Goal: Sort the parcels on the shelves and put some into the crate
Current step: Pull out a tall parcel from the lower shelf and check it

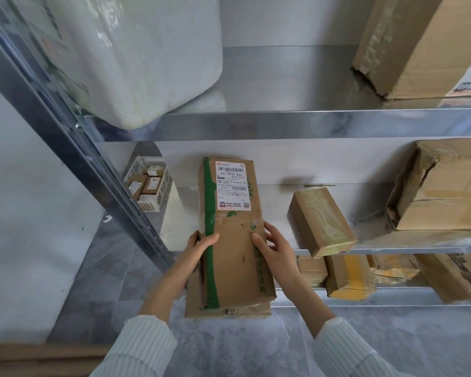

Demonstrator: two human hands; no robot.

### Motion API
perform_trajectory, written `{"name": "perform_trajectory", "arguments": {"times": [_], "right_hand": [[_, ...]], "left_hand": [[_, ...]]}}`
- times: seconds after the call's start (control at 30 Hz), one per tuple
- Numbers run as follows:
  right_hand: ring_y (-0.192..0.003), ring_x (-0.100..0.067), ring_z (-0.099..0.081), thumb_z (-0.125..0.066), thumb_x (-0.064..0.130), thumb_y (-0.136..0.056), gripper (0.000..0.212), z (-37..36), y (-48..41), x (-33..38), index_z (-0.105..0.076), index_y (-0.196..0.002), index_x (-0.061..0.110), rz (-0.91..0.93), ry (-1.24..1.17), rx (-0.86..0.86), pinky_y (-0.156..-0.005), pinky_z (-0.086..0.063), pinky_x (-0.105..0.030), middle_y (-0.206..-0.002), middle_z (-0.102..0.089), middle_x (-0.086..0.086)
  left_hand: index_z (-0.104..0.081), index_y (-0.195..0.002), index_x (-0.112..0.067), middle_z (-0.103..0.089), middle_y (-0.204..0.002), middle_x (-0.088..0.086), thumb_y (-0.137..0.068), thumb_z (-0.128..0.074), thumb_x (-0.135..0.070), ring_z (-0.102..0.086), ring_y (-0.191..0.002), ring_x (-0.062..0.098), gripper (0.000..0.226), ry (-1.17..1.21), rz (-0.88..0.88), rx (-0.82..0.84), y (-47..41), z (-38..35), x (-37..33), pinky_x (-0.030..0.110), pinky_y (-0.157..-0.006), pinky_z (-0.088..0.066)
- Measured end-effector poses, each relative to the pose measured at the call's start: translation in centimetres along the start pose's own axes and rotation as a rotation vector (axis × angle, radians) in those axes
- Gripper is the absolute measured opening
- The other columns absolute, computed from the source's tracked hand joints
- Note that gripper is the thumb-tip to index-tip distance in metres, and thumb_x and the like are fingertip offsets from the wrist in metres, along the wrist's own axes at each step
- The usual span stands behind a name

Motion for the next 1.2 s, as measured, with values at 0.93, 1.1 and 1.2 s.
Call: {"name": "perform_trajectory", "arguments": {"times": [0.93, 1.1, 1.2], "right_hand": [[-0.118, -0.012, -0.060, -0.058, 0.005, -0.090, 0.071, -2.4, -1.6, 7.3, -0.031, -0.148, 0.036, 0.283, -0.014, 0.019, -0.098, -0.052, -0.038, -0.136, -0.056, 0.013], [-0.130, -0.014, -0.050, -0.057, 0.007, -0.093, 0.076, -3.9, -3.1, 7.2, -0.021, -0.151, 0.038, 0.250, 0.042, 0.084, -0.098, -0.051, -0.027, -0.144, -0.047, 0.016], [-0.133, -0.012, -0.046, -0.057, 0.007, -0.092, 0.080, -4.7, -3.3, 6.7, -0.014, -0.152, 0.040, 0.240, 0.090, 0.099, -0.081, -0.049, -0.009, -0.140, -0.044, 0.026]], "left_hand": [[-0.021, -0.146, -0.022, -0.050, -0.107, -0.019, -0.076, -0.070, 0.004, -0.048, -0.087, -0.012, 0.089, -0.517, -0.466, -0.108, 1.9, 3.7, -10.7, -0.002, -0.059, -0.039], [-0.026, -0.147, -0.019, -0.058, -0.119, -0.008, -0.075, -0.071, 0.003, -0.054, -0.097, 0.002, 0.087, -0.509, -0.423, -0.150, -0.4, 5.1, -9.8, 0.003, -0.062, -0.039], [-0.032, -0.143, -0.020, -0.059, -0.100, -0.018, -0.074, -0.070, 0.004, -0.059, -0.093, 0.001, 0.083, -0.469, -0.380, -0.184, -1.4, 5.7, -9.0, 0.011, -0.064, -0.039]]}}
Point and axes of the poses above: each hand's wrist, its own y-axis away from the middle knuckle, its own z-axis out of the back of the hand, x = y × z, the point moved 6 cm from there along -y, towards the middle knuckle
